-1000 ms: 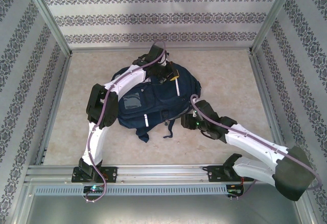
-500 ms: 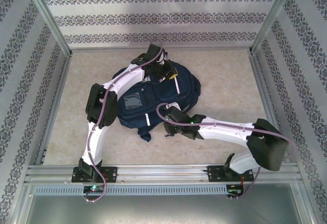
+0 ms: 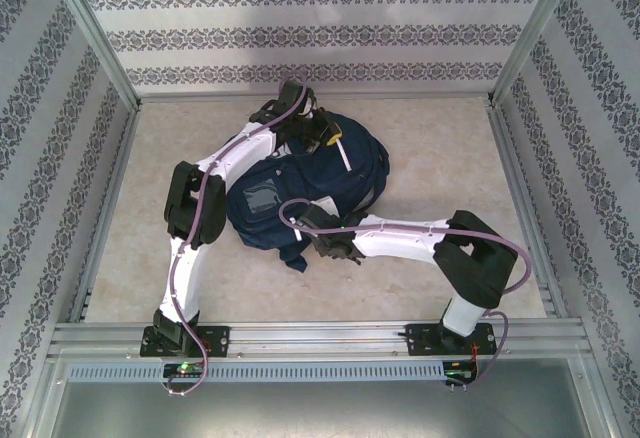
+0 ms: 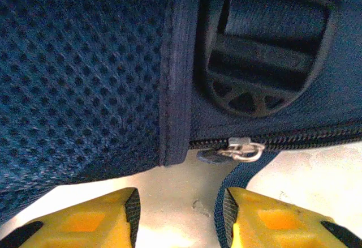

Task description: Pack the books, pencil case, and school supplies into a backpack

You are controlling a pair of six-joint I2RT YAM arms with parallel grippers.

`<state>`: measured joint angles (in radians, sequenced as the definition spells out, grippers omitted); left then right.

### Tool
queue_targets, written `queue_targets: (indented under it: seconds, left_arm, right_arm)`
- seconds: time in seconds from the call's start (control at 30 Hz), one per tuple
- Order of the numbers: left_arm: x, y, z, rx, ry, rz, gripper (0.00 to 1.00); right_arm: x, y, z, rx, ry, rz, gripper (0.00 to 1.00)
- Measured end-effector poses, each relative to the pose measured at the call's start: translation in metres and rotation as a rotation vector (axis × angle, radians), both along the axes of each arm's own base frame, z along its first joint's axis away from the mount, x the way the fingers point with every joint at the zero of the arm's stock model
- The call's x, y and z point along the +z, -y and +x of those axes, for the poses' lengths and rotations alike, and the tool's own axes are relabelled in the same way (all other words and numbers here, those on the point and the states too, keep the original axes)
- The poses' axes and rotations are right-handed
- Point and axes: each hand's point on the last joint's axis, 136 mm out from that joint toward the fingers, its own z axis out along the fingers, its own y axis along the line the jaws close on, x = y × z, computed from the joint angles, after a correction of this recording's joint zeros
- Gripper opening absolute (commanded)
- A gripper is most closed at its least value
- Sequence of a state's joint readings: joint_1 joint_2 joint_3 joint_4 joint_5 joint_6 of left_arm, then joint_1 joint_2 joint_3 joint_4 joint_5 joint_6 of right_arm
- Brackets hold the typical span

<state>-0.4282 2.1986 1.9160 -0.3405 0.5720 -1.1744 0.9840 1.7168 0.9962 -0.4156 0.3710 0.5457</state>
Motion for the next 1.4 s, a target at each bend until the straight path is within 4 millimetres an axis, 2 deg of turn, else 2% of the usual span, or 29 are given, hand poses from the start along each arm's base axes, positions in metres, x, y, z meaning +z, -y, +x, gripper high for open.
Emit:
queue_targets:
  seconds: [0.23, 0.43, 0.53, 0.63, 0.77, 0.9, 1.17, 1.3, 1.37, 1.4]
  left_arm:
    - [-0.005, -0.006, 0.009, 0.031, -0.017, -0.013, 0.0]
    - [-0.001, -0.007, 0.013, 0.046, -0.008, -0.032, 0.0]
    - [-0.003, -0.009, 0.017, 0.06, -0.007, -0.045, 0.0]
    - [-0.006, -0.012, 0.019, 0.07, -0.008, -0.048, 0.0]
    - [-0.007, -0.015, 0.021, 0.075, -0.001, -0.05, 0.0]
    - [-0.007, -0.016, 0.021, 0.073, 0.0, -0.048, 0.0]
    - [-0.011, -0.02, 0.02, 0.046, 0.024, -0.013, 0.0]
    - [-0.014, -0.021, 0.017, 0.026, 0.029, 0.005, 0.0]
    - [-0.015, -0.021, 0.016, 0.016, 0.03, 0.009, 0.0]
    - [-0.016, -0.021, 0.015, 0.013, 0.028, 0.012, 0.0]
  right_arm:
    - [-0.021, 0.01, 0.014, -0.029, 0.003, -0.064, 0.47]
    - [-0.017, 0.01, 0.034, -0.018, 0.049, -0.08, 0.46]
    - [-0.014, 0.014, 0.046, -0.024, 0.075, -0.08, 0.38]
    - [-0.01, 0.017, 0.059, -0.034, 0.106, -0.067, 0.2]
    - [-0.009, 0.016, 0.066, -0.027, 0.135, -0.051, 0.05]
    - [-0.006, 0.023, 0.067, -0.026, 0.156, -0.042, 0.0]
    - [0.027, 0.068, 0.068, -0.113, 0.207, 0.07, 0.0]
    - [0.034, 0.084, 0.064, -0.141, 0.188, 0.162, 0.0]
    - [0.032, 0.086, 0.062, -0.139, 0.165, 0.189, 0.07]
    - [0.03, 0.084, 0.061, -0.131, 0.154, 0.202, 0.15]
